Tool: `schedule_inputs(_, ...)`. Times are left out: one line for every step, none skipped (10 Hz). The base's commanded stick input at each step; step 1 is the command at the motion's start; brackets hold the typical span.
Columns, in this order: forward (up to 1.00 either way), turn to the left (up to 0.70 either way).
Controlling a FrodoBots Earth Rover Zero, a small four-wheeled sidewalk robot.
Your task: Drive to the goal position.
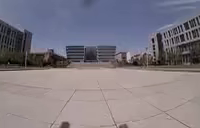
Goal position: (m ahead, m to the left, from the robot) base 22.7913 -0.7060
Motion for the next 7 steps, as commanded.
schedule_inputs(0.7,0.0)
schedule_inputs(0.7,0.0)
schedule_inputs(0.7,0.0)
schedule_inputs(0.7,0.0)
schedule_inputs(0.7,0.0)
schedule_inputs(0.7,0.0)
schedule_inputs(0.7,0.0)
